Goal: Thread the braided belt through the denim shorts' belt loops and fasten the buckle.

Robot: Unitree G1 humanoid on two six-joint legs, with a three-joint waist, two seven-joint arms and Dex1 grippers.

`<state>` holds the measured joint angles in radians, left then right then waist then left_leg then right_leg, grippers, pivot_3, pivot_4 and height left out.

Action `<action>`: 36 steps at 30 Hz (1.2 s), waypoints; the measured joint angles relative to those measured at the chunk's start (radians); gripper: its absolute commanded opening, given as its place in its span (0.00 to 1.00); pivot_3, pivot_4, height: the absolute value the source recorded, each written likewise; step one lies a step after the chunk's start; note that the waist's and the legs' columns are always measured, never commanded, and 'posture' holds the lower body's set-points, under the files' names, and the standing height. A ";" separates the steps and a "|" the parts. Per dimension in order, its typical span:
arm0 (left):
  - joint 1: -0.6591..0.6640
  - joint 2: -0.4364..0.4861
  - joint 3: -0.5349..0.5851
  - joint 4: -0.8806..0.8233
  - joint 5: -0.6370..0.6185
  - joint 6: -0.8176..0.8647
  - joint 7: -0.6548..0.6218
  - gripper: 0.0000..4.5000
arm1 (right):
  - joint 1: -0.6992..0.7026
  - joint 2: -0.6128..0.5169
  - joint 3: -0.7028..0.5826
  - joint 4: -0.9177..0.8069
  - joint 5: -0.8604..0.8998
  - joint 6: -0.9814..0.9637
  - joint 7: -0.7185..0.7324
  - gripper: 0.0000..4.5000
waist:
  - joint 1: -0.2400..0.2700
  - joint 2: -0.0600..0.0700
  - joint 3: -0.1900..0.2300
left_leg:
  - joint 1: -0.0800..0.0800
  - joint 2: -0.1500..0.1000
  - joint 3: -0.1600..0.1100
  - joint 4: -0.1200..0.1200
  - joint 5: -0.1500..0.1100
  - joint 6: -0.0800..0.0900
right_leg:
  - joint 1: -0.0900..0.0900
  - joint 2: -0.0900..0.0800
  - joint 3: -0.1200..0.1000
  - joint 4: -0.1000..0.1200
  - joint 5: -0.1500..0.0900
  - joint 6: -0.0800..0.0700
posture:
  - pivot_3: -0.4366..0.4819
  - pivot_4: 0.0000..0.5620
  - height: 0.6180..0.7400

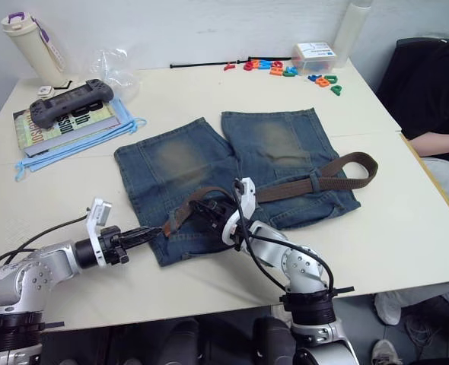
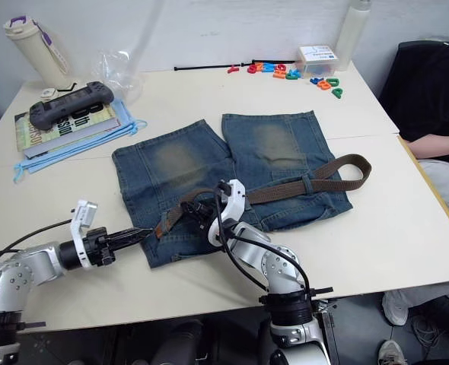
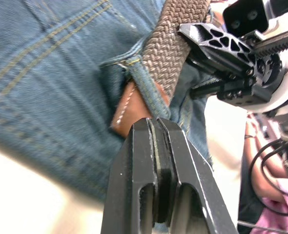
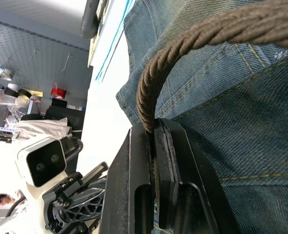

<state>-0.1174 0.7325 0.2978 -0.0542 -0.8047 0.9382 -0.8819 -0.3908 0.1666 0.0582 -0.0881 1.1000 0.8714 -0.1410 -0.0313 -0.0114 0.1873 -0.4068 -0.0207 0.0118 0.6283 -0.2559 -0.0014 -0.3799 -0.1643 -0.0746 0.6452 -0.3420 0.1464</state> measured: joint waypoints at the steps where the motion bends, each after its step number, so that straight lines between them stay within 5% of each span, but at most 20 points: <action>1: 0.003 0.028 -0.003 0.018 0.020 -0.033 -0.035 0.52 | 0.003 0.000 -0.019 0.001 0.022 0.010 0.010 0.00 | 0.001 0.000 0.000 | 0.000 0.000 0.000 0.000 0.000 0.000 | 0.000 0.000 0.000 -0.001 0.000 0.000 | 0.48 0.27 0.59; 4: 0.003 0.047 -0.006 0.029 0.037 -0.062 -0.063 0.71 | 0.004 0.000 -0.036 0.003 0.039 0.023 0.023 0.00 | 0.002 0.000 0.000 | 0.000 0.000 0.000 0.000 -0.001 0.000 | 0.000 0.000 0.000 -0.001 0.000 0.000 | 0.48 0.27 0.59; 14: -0.043 0.027 -0.101 0.036 0.069 -0.094 -0.117 0.71 | -0.010 -0.001 -0.098 0.071 0.098 0.074 0.110 0.00 | -0.002 0.000 0.000 | 0.000 0.001 0.001 0.000 -0.002 0.001 | 0.000 0.000 0.000 -0.001 0.000 0.000 | 0.48 0.27 0.59; 30: -0.073 -0.012 -0.104 0.044 0.044 -0.019 -0.108 0.71 | -0.012 -0.001 -0.103 0.075 0.093 0.089 0.130 0.00 | -0.001 0.000 0.000 | 0.000 0.000 0.001 0.001 -0.003 0.001 | 0.000 0.000 0.000 -0.001 0.000 0.000 | 0.48 0.27 0.59; 36: -0.067 -0.012 -0.085 0.029 0.043 0.001 -0.103 0.19 | -0.013 -0.001 -0.106 0.073 0.089 0.088 0.130 0.00 | -0.001 0.000 0.000 | 0.000 0.001 0.001 0.001 -0.003 0.001 | 0.000 0.000 0.000 0.000 0.000 0.000 | 0.48 0.27 0.59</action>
<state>-0.1840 0.7202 0.2129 -0.0248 -0.7616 0.9387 -0.9851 -0.4036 0.1659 -0.0476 -0.0149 1.1889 0.9596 -0.0114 -0.0321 -0.0115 0.1874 -0.4068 -0.0202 0.0133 0.6294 -0.2588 0.0000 -0.3796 -0.1643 -0.0748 0.6447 -0.3421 0.1463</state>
